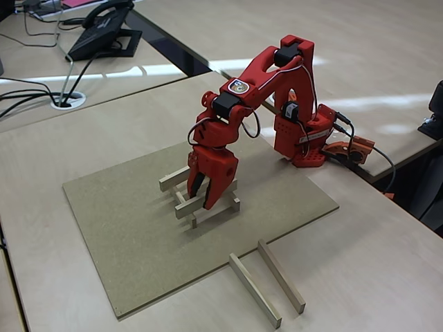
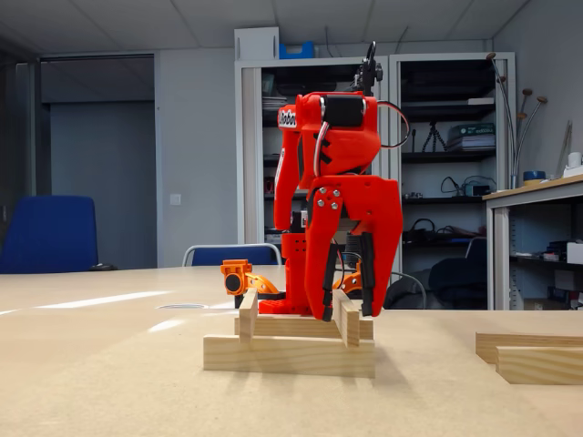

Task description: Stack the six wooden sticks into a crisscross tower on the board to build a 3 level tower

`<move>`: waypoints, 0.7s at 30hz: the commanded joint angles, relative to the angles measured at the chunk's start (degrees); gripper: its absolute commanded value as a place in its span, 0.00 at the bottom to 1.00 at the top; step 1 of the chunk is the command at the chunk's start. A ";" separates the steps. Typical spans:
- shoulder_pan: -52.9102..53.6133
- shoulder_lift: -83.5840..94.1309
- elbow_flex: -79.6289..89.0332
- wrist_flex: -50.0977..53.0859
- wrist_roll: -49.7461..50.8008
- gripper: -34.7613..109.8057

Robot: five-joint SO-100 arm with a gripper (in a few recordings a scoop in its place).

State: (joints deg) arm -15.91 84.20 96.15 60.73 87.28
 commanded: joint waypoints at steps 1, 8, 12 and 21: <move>-0.97 4.39 0.00 -1.58 -1.14 0.38; -1.58 5.89 1.14 -5.54 -3.25 0.41; -1.58 6.42 1.05 -6.94 -4.83 0.42; -3.52 9.49 0.00 -12.83 -16.70 0.39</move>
State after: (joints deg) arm -17.67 89.74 98.17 48.52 75.50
